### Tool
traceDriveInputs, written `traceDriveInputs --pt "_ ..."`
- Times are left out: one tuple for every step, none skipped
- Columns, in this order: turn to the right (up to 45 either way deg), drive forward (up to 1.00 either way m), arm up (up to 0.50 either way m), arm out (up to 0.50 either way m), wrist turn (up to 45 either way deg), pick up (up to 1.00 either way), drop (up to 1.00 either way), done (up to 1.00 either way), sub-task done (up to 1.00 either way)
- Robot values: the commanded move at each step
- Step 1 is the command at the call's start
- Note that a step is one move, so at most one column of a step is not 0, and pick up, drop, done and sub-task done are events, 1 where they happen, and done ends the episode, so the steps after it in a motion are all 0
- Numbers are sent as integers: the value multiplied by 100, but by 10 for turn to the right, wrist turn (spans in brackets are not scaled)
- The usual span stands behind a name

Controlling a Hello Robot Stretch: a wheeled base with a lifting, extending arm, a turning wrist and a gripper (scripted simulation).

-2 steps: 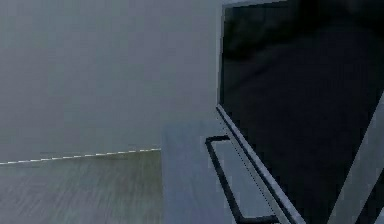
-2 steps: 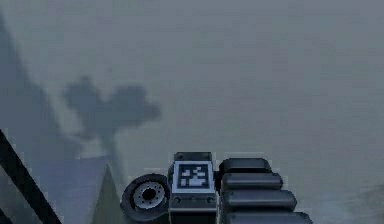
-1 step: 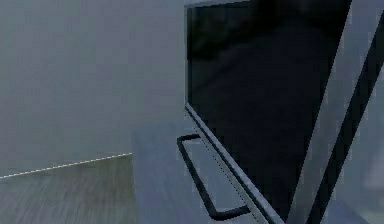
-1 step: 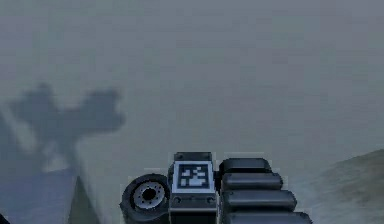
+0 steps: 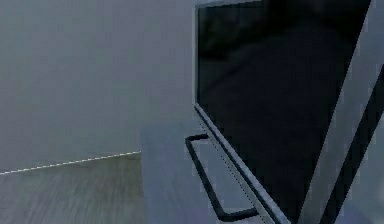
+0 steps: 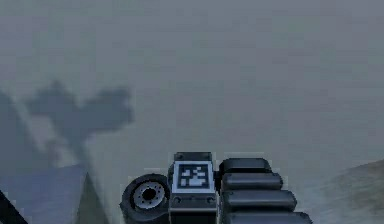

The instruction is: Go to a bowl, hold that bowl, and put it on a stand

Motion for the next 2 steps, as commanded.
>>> traceDriveInputs --pt "30 0 0 0 0 0 0 0 0" --pt "450 0 0 0 0 0 0 0 0"
